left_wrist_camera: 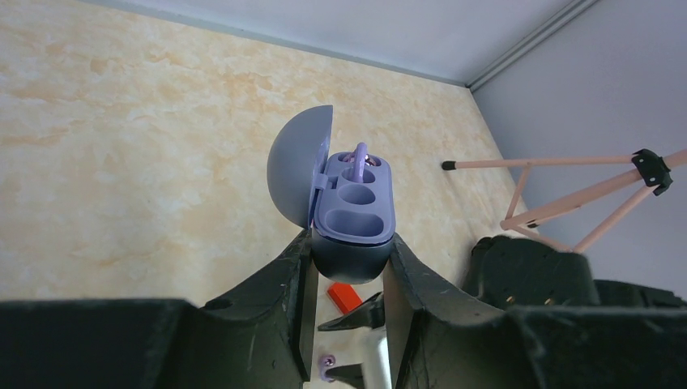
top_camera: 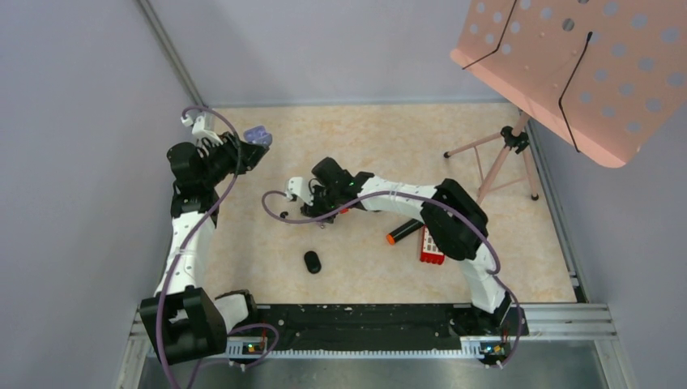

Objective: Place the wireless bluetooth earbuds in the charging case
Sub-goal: Move the earbud to the center of the board, then pick up the earbud from the center of the board.

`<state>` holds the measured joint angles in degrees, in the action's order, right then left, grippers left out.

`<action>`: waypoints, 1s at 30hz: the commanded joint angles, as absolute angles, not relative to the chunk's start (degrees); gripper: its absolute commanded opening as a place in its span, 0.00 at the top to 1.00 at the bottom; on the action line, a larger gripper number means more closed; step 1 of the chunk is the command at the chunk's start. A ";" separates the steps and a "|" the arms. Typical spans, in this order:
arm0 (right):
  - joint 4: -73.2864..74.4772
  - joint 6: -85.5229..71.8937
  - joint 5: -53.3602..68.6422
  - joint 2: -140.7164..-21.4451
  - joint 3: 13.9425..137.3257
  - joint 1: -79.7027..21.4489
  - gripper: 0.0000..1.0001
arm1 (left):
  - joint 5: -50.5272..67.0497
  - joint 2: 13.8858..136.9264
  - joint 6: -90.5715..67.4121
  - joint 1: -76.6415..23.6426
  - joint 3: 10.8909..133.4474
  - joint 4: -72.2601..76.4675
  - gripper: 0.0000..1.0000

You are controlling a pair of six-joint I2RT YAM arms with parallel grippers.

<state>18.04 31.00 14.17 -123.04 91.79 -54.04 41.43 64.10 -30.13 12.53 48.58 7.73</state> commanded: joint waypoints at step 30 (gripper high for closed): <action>30.38 -13.78 16.09 -116.99 88.43 -45.81 0.78 | 43.11 62.83 -29.39 12.92 49.00 8.61 1.00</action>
